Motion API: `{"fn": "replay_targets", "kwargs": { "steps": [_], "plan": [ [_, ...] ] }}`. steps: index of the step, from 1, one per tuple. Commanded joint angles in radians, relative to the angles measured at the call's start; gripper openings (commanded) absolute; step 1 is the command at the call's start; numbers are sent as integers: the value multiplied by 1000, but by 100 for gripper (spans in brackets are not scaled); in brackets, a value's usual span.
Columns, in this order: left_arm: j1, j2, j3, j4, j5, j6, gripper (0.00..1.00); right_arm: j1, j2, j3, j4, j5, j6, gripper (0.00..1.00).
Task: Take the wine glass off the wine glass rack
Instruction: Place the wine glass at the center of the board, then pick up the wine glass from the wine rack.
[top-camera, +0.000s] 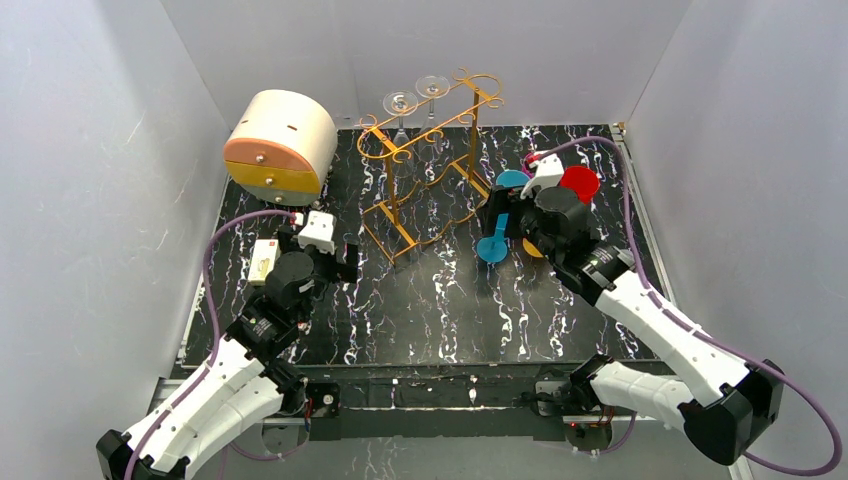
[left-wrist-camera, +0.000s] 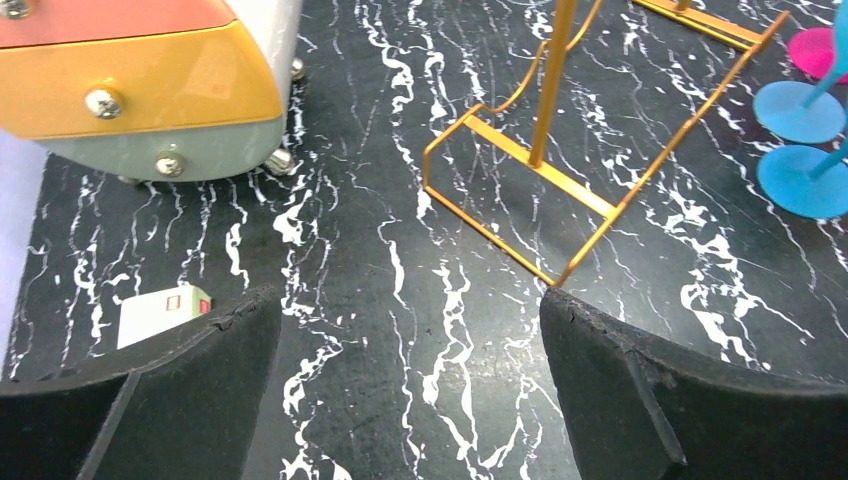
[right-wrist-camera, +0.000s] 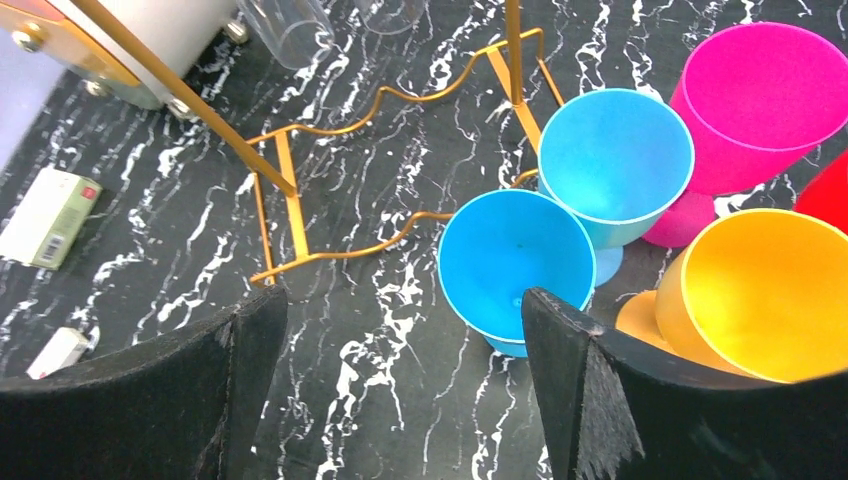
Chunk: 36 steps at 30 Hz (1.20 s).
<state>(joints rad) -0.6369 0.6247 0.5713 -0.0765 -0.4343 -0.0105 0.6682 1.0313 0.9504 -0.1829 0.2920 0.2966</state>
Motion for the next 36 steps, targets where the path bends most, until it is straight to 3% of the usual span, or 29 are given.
{"fn": "replay_targets", "kwargs": {
  "steps": [1, 8, 14, 23, 32, 36],
  "plan": [
    [3, -8, 2, 16, -113, 5, 98, -1, -15, 60, -44, -28, 96, 96],
    [3, -4, 30, -20, -161, -29, 98, 0, -53, 129, -247, -68, 178, 99],
    [16, -7, 46, -23, -162, -42, 98, 0, -123, 106, -241, -128, 205, 99],
    [60, -17, 65, -38, -75, -63, 98, -1, -53, 170, -234, -97, 337, 99],
    [62, -1, 181, -211, 13, -201, 98, -1, -53, 195, -295, -220, 399, 99],
    [62, 58, 268, -282, -2, -355, 98, -1, -48, 219, -356, -224, 398, 99]
  ]
}}
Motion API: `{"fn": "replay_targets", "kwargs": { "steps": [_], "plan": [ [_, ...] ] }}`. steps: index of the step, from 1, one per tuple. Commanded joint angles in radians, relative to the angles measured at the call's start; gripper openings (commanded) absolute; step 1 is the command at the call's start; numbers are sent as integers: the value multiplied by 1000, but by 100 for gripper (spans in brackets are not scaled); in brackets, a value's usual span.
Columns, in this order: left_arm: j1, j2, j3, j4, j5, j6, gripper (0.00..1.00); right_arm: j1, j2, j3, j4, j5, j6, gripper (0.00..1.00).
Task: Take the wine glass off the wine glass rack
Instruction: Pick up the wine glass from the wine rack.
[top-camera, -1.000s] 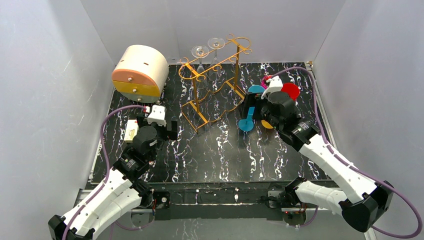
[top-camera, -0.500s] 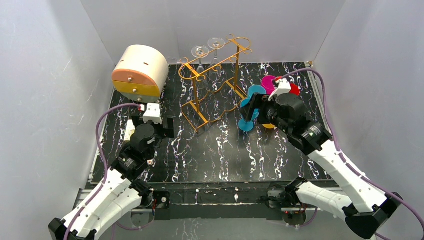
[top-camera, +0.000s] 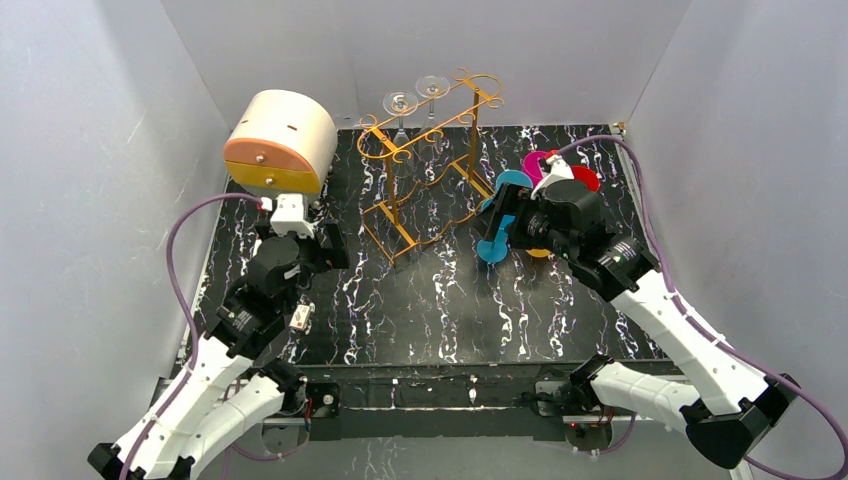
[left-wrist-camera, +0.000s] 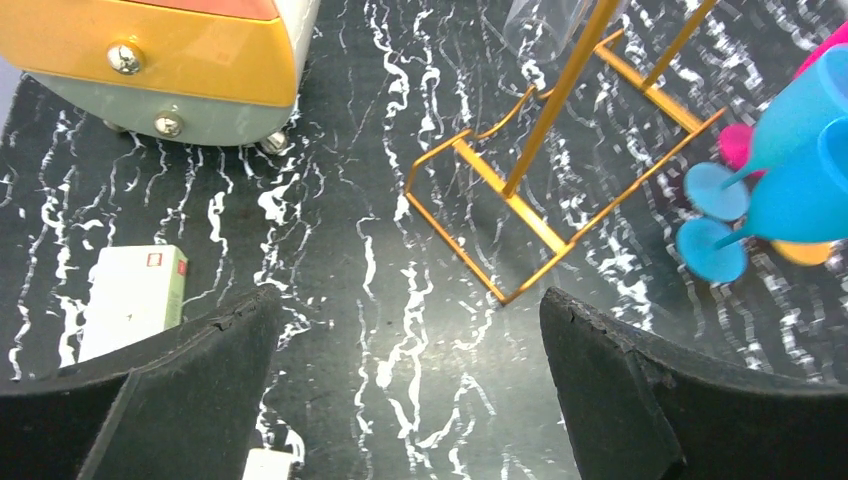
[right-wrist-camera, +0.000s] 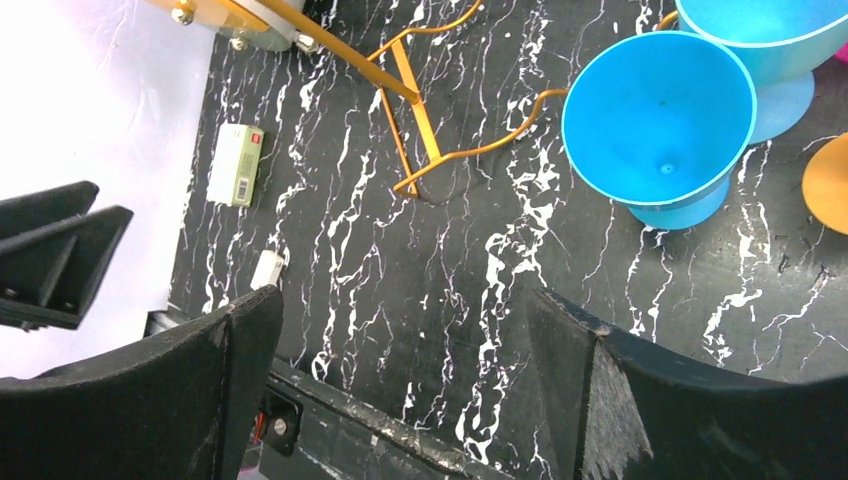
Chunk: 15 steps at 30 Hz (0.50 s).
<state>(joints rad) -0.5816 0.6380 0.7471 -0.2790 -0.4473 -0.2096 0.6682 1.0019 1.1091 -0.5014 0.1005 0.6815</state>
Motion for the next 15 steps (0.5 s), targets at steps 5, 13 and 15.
{"fn": "replay_targets", "kwargs": {
  "steps": [5, 13, 15],
  "plan": [
    [7, 82, 194, -193, 2, -237, 98, 0, 1, 83, -53, -85, 10, 99],
    [6, 111, 454, -394, 89, -204, 98, -1, -12, 105, -207, -185, 126, 99],
    [6, 179, 563, -458, 129, -156, 98, -1, -57, 81, -186, -221, 136, 99]
  ]
}}
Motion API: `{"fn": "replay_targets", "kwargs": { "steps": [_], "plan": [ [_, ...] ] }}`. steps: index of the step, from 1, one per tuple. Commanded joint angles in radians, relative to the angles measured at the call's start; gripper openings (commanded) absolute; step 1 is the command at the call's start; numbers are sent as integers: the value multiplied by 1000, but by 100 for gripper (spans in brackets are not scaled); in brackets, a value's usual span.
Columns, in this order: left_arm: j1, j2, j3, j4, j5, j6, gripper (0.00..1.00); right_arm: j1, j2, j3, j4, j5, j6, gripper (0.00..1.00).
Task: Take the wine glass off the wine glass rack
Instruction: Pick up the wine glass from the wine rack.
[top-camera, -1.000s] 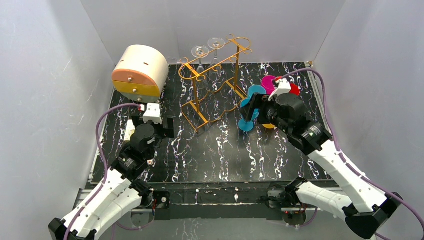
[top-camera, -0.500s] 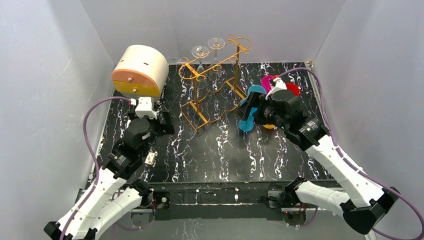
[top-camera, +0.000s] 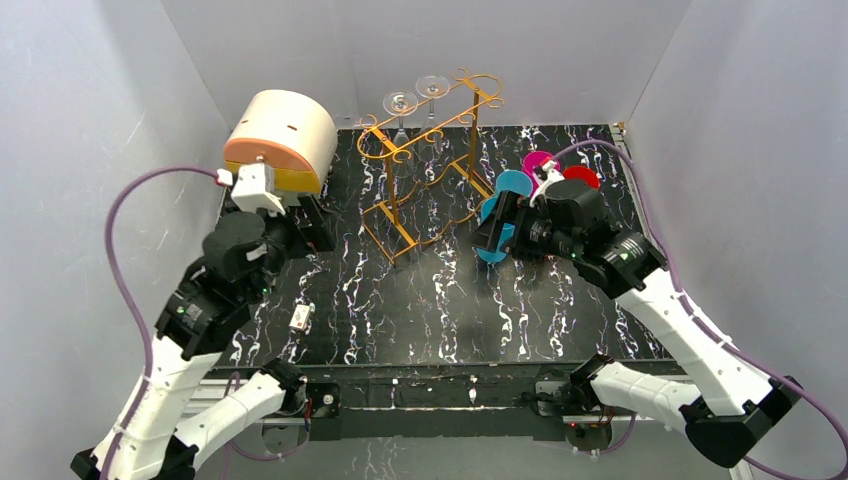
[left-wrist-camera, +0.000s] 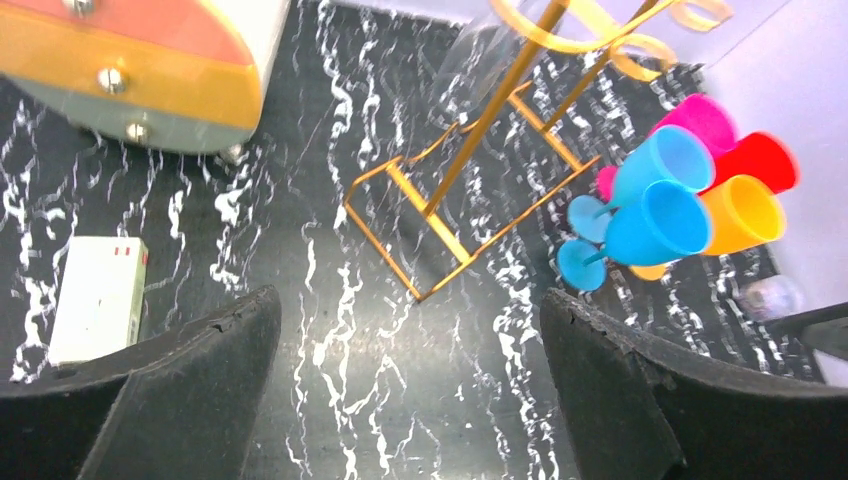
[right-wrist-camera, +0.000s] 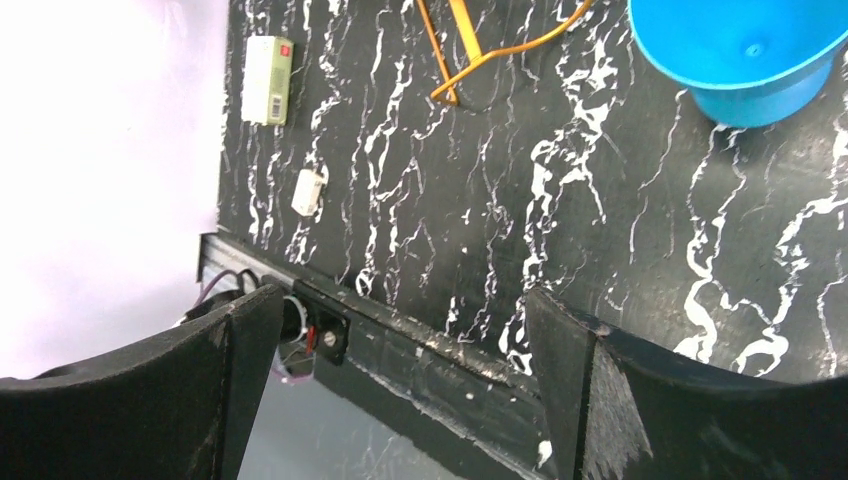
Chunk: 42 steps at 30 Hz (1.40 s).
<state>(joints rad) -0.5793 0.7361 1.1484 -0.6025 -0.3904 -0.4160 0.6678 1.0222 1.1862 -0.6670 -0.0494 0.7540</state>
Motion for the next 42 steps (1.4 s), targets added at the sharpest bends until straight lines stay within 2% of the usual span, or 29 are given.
{"fn": "replay_targets", "kwargs": {
  "steps": [1, 3, 7, 11, 14, 17, 19, 21, 24, 25, 27, 29, 30, 32, 34, 35, 37, 38, 39, 42],
  "plan": [
    [4, 117, 232, -163, 100, 73, 98, 0, -100, -10, -9, -80, 65, 99],
    [4, 181, 314, -183, 166, 121, 98, 0, -125, -19, 1, -82, 56, 99],
    [4, 272, 436, -190, 181, 150, 98, 0, -88, 51, -24, -105, 22, 99],
    [4, 313, 437, -127, 260, 132, 98, 0, -79, 40, 27, -92, 41, 99],
    [4, 328, 436, -108, 265, 123, 98, 0, -86, 16, 72, -89, 86, 99],
    [4, 327, 414, 13, 297, 113, 98, 0, -87, 10, 93, -111, 93, 99],
    [4, 410, 500, -20, 304, 138, 98, 0, -88, 15, 97, -122, 83, 97],
    [10, 525, 665, -112, 291, 166, 98, 0, -84, 48, 87, -141, 52, 96],
    [65, 620, 734, -70, 346, 204, 98, 0, -92, 78, 70, -102, 25, 94],
    [113, 657, 767, -69, 380, 206, 95, 0, -99, 80, 65, -68, 32, 94],
    [228, 742, 847, -91, 536, 188, 92, 0, -125, 67, 89, -27, 26, 94],
    [311, 827, 887, -37, 633, 140, 92, 0, -158, 30, 145, 6, -14, 94],
    [343, 934, 941, 17, 764, 107, 89, 1, -179, 13, 210, 40, -51, 94],
    [372, 1065, 1029, 83, 906, 50, 82, 0, -161, 40, 218, 148, -153, 93],
    [400, 1152, 1023, 292, 1020, -87, 79, 0, -136, 69, 172, 282, -264, 95],
    [417, 1183, 1023, 371, 1059, -132, 79, 0, -149, 53, 192, 311, -286, 96],
    [445, 1265, 1045, 515, 1176, -180, 72, 0, -210, -22, 262, 340, -296, 92],
    [456, 1299, 1051, 609, 1219, -250, 67, 0, -225, -46, 290, 339, -299, 90],
    [467, 1331, 1073, 626, 1258, -275, 62, 0, -218, -38, 283, 334, -302, 89],
    [478, 1343, 1069, 648, 1331, -284, 58, 0, -170, 8, 234, 323, -313, 89]
  ]
}}
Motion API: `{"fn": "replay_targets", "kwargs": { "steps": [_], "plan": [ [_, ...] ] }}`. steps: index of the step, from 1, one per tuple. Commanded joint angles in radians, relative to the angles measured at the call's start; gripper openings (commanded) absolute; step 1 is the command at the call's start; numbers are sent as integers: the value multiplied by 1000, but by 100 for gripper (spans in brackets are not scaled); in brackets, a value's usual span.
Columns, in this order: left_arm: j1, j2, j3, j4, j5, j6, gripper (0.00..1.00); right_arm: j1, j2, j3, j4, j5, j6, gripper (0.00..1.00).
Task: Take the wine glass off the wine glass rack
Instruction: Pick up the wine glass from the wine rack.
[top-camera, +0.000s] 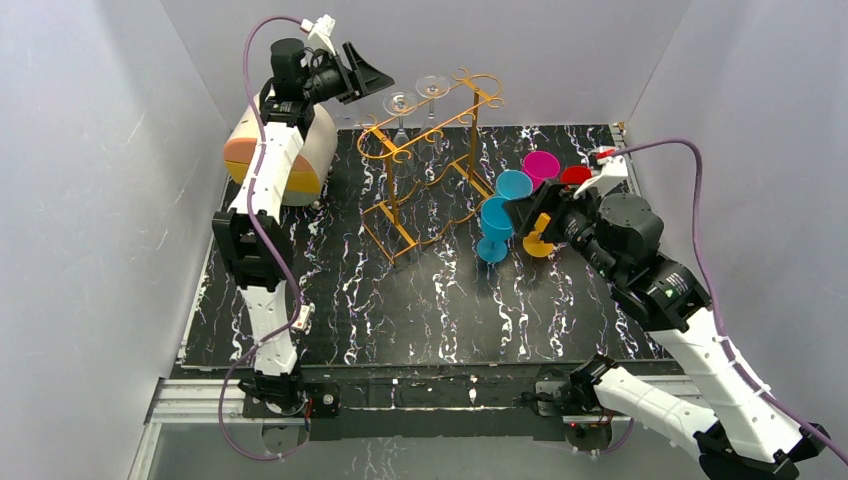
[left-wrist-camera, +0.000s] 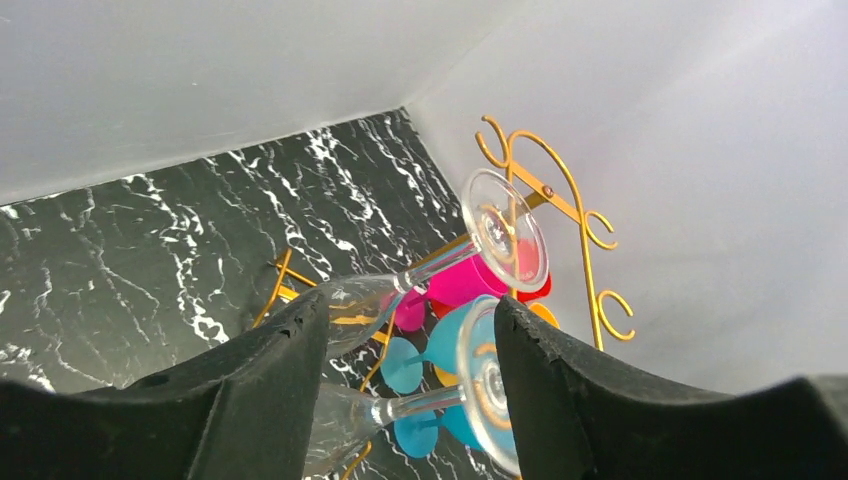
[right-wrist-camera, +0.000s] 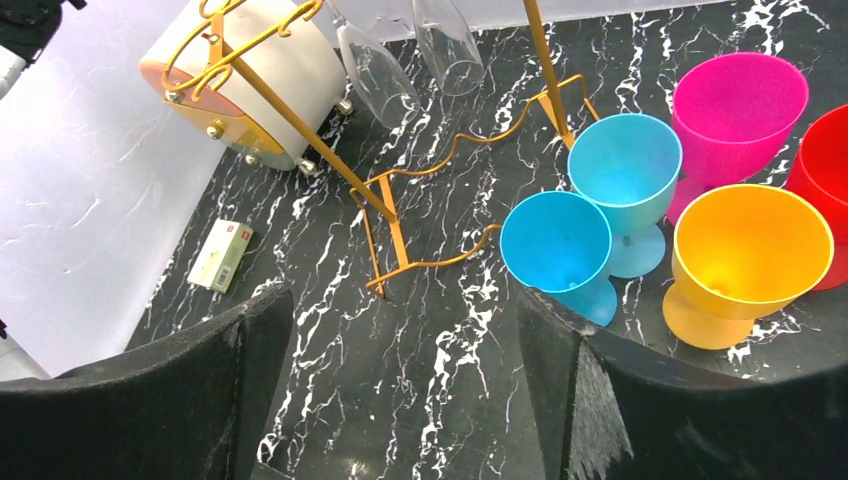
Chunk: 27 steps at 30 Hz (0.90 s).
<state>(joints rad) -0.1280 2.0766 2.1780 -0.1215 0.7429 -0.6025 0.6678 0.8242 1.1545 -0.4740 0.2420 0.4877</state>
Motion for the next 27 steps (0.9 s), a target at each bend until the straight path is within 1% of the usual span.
{"fn": "replay_targets", "kwargs": {
  "steps": [1, 4, 7, 9, 13, 17, 19, 23, 27],
  "plan": [
    [29, -1, 26, 218, 246, -114, 58, 0, 50, 55, 27, 30, -48, 89],
    [46, -2, -9, 364, 351, -201, 58, 0, 86, 84, 8, 16, -46, 91],
    [68, -7, -60, 479, 391, -304, 58, 0, 117, 107, 5, -42, -59, 92],
    [69, -12, -78, 501, 406, -334, 57, 1, 139, 125, -6, -64, -61, 92],
    [68, -35, -103, 474, 388, -335, 58, 0, 175, 145, -30, -80, -53, 93],
    [67, -21, -70, 252, 330, -180, 59, 0, 187, 149, -28, -95, -33, 93],
    [59, -18, -65, 210, 319, -142, 59, 0, 189, 149, -25, -100, -30, 94],
    [38, -12, -66, 204, 331, -123, 58, 0, 185, 152, -26, -83, -25, 96],
    [21, -3, -60, 273, 363, -173, 58, 0, 172, 145, -3, -64, -28, 96]
  ]
}}
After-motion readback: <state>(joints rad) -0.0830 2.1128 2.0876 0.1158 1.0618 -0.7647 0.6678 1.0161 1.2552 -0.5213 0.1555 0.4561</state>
